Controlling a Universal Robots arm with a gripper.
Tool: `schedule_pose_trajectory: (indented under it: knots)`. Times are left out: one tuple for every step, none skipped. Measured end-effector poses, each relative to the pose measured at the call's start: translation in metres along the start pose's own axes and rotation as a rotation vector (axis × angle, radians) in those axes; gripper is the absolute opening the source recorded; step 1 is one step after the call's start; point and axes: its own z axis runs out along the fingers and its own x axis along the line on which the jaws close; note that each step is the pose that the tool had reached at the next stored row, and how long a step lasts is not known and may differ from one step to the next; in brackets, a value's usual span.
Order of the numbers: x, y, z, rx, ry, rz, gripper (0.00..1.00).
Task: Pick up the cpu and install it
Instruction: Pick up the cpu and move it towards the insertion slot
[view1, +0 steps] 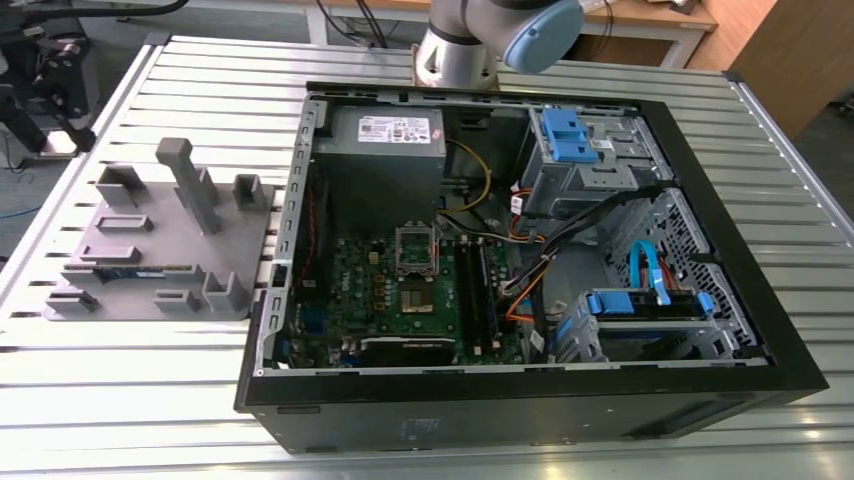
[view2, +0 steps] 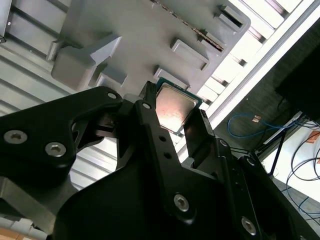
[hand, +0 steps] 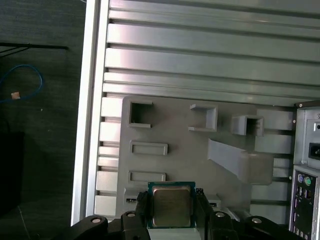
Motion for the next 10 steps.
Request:
schedule_pose_trajectory:
  knots:
    - [-0.0022,-0.0001,0.0001,0.0000,-0.0001,0.000,0.47]
    - [-0.0043,-0.0002,0.0002,0.0000,-0.0001,0.000,0.47]
    - [-0.0064,-0.0003,0.0003,0.0000,-0.0001,0.000,0.47]
    - [-0.0086,-0.0005,0.0003,0.0000,0.0000,0.000,0.47]
    - [-0.0107,-0.0006,0.0004,0.0000,0.0000,0.000,0.47]
    - [-0.0128,-0.0007,0.0005,0.0000,0.0000,0.000,0.47]
    - [-0.0151,-0.0008,0.0006,0.0000,0.0000,0.000,0.47]
    - [-0.0173,-0.0009,0.0008,-0.0001,-0.0002,0.000,0.47]
    - [-0.0194,-0.0011,0.0008,-0.0001,-0.0001,0.000,0.47]
    - [-0.0216,-0.0012,0.0010,0.0000,-0.0001,0.000,0.47]
